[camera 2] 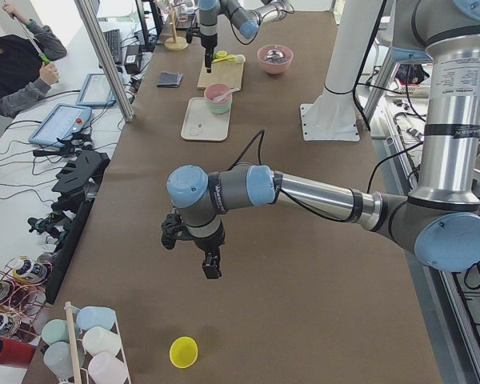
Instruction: Stack pink bowl on green and place spoon
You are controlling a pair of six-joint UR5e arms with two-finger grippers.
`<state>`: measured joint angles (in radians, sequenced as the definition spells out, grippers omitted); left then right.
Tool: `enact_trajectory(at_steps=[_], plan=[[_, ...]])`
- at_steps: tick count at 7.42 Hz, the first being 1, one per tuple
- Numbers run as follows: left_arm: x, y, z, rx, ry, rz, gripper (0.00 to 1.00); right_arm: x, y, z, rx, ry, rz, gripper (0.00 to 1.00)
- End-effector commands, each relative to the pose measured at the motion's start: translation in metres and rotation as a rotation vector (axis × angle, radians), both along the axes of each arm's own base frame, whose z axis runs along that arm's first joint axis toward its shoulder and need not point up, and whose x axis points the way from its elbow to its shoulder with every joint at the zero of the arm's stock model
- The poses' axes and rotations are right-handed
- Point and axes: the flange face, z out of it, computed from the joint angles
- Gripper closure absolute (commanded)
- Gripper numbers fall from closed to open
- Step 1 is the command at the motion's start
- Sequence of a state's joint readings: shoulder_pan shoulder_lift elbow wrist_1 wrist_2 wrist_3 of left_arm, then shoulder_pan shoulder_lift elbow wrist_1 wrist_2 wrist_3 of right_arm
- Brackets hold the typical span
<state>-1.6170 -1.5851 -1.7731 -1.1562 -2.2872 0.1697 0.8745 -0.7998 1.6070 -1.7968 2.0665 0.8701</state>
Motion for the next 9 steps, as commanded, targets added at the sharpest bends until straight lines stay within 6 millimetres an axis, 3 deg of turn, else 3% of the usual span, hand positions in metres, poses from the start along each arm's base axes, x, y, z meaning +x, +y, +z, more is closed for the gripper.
enact_trajectory(at_steps=[1, 2, 3, 4, 6, 8, 9], plan=[[-0.003, 0.001, 0.002, -0.004, 0.0, -0.008, 0.01, 0.102, -0.041, 0.066, 0.032, 0.001, -0.06, 0.0], [-0.006, 0.002, 0.002, -0.003, 0.0, -0.01, 0.01, 0.15, -0.051, 0.096, 0.042, -0.014, -0.086, 0.0], [-0.006, 0.002, 0.003, -0.001, 0.001, -0.008, 0.01, 0.19, -0.045, 0.133, 0.067, 0.002, -0.114, 0.0], [-0.005, 0.001, 0.001, 0.002, 0.0, -0.008, 0.01, 0.236, -0.034, 0.171, 0.092, 0.025, -0.135, 0.0], [-0.005, 0.0, -0.001, 0.006, -0.001, -0.009, 0.01, 0.306, -0.012, 0.242, 0.104, 0.063, -0.183, 0.0], [-0.005, 0.0, 0.002, 0.0, 0.0, -0.009, 0.01, 0.374, 0.038, 0.303, 0.076, 0.08, -0.168, 0.0], [-0.004, -0.002, -0.004, 0.01, -0.001, -0.01, 0.01, 0.396, 0.071, 0.322, 0.053, 0.083, -0.145, 0.0]])
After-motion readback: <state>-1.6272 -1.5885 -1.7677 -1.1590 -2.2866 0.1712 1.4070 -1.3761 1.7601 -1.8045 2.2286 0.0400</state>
